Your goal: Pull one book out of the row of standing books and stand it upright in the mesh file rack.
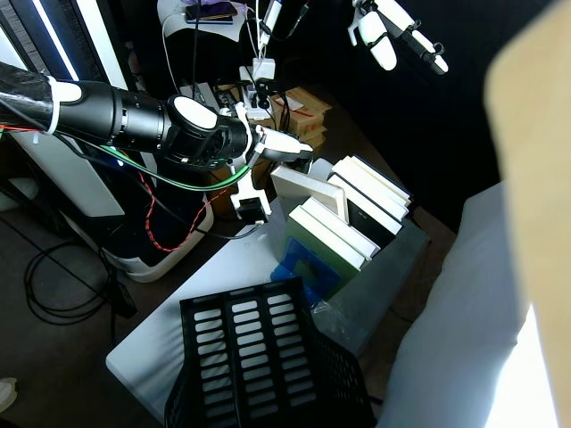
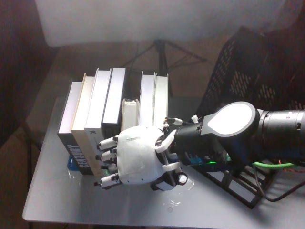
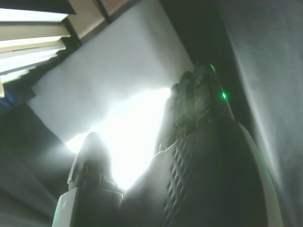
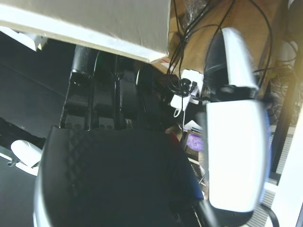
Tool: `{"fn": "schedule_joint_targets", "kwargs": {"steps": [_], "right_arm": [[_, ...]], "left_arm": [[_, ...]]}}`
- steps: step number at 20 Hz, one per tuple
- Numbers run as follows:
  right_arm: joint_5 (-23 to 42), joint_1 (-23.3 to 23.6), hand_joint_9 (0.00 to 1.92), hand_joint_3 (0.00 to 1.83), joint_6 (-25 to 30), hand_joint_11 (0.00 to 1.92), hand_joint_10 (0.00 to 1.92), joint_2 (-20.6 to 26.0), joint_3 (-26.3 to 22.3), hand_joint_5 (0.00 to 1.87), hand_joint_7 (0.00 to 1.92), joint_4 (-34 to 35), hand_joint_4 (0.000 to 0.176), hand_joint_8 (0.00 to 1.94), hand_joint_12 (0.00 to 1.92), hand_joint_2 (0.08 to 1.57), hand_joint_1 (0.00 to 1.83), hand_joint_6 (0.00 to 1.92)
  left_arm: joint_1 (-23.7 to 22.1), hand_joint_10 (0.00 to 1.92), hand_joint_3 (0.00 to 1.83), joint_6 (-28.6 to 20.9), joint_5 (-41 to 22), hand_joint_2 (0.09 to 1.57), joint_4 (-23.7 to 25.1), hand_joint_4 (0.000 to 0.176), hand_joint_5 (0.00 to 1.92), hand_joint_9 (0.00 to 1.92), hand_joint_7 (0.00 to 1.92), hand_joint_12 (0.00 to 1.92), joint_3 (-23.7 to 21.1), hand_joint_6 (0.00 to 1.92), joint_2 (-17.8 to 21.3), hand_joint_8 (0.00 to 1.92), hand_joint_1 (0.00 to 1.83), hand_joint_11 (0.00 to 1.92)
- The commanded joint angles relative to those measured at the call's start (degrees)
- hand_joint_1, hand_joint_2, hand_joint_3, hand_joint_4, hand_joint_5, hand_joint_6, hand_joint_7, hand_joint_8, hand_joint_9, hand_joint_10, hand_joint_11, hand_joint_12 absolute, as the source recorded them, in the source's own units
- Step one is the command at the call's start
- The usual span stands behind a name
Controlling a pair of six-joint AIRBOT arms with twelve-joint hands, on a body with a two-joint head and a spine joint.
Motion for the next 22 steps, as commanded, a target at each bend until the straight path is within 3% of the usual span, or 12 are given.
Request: {"fn": "schedule_joint_targets", "kwargs": {"steps": [1,2,3,4,5,7,9,10,11,13,15,22], "right_arm": [[0.1,-0.4,0.10,0.00,-0.3,0.00,0.75,0.4,0.0,0.03,0.46,0.4,0.053,0.02,1.43,1.02,1.04,0.62],[0.2,-0.5,0.13,0.00,-0.2,0.00,0.72,0.4,-0.1,0.08,0.50,0.0,0.058,0.02,1.42,1.02,1.07,0.61],[0.2,-0.6,0.04,0.00,-0.2,0.00,0.69,0.4,-0.1,0.02,0.41,-0.1,0.056,0.01,1.15,1.05,1.09,0.56],[0.2,-0.7,0.10,0.00,-0.2,0.00,0.71,0.4,-0.1,0.09,0.46,-0.2,0.063,0.03,1.21,1.04,1.11,0.57],[0.2,-0.7,0.14,0.00,-0.2,0.00,0.78,0.4,-0.1,0.11,0.52,-0.3,0.056,0.04,1.40,1.05,1.08,0.65],[0.1,-1.0,0.18,0.00,-0.2,0.00,0.79,0.4,-0.1,0.09,0.57,-0.6,0.059,0.05,1.49,1.05,1.05,0.67],[0.1,-1.4,0.30,0.00,-0.2,0.00,0.83,0.4,0.0,0.13,0.70,-0.9,0.100,0.07,1.62,1.05,0.95,0.86],[0.1,-1.8,0.31,0.01,-0.2,0.00,0.85,0.4,0.0,0.16,0.71,-0.9,0.089,0.07,1.66,1.08,0.92,0.89],[0.1,-2.0,0.25,0.02,-0.2,0.00,0.86,0.3,0.1,0.12,0.68,-0.9,0.095,0.06,1.60,1.12,0.90,0.91],[0.1,-2.2,0.25,0.01,-0.1,0.00,0.95,0.3,0.1,0.28,0.77,-1.3,0.059,0.09,1.73,1.12,1.00,0.91],[0.0,-2.3,0.02,0.04,0.2,0.00,1.09,0.3,0.3,0.21,0.66,-1.5,0.058,0.05,1.86,1.22,0.95,1.01],[0.0,-3.0,0.00,0.03,3.7,0.00,1.11,-0.4,1.5,0.20,0.65,-6.4,0.058,0.05,1.89,1.23,0.95,1.03]], "left_arm": [[-0.1,0.00,0.00,-0.2,-6.9,1.56,-1.3,0.000,0.00,0.00,0.00,0.00,0.5,0.00,0.8,0.00,0.13,0.00],[0.0,0.00,0.00,-0.2,-7.0,1.55,-1.3,0.000,0.00,0.00,0.00,0.00,0.5,0.00,0.8,0.00,0.13,0.00],[0.0,0.00,0.00,-0.2,-7.0,1.55,-1.3,0.000,0.00,0.00,0.00,0.00,0.5,0.00,0.7,0.00,0.12,0.00],[0.0,0.00,0.00,-0.2,-7.0,1.55,-1.3,0.000,0.00,0.00,0.00,0.00,0.6,0.00,0.7,0.00,0.12,0.00],[0.0,0.00,0.00,-0.2,-7.0,1.55,-1.3,0.000,0.00,0.00,0.00,0.00,0.6,0.00,0.7,0.00,0.14,0.00],[0.0,0.00,0.00,-0.2,-7.0,1.55,-1.3,0.000,0.00,0.00,0.00,0.00,0.6,0.00,0.7,0.00,0.15,0.01],[0.0,0.00,0.00,-0.2,-7.0,1.54,-1.3,0.000,0.00,0.00,0.00,0.00,0.6,0.00,0.7,0.00,0.15,0.00],[0.0,0.00,0.00,-0.2,-7.0,1.54,-1.3,0.000,0.00,0.00,0.00,0.00,0.6,0.00,0.7,0.00,0.15,0.00],[0.0,0.00,0.00,-0.2,-7.0,1.54,-1.3,0.000,0.00,0.00,0.00,0.00,0.6,0.00,0.7,0.00,0.15,0.00],[0.0,0.00,0.00,-0.2,-7.1,1.53,-1.3,0.000,0.00,0.00,0.00,0.00,0.6,0.00,0.7,0.00,0.14,0.00],[0.0,0.00,0.00,-0.2,-7.1,1.53,-1.3,0.000,0.00,0.00,0.00,0.00,0.6,0.00,0.7,0.00,0.12,0.00],[0.0,0.00,0.00,-0.2,-7.2,1.52,-1.2,0.006,0.00,0.00,0.00,0.00,0.8,0.00,0.6,0.00,0.12,0.00]]}}
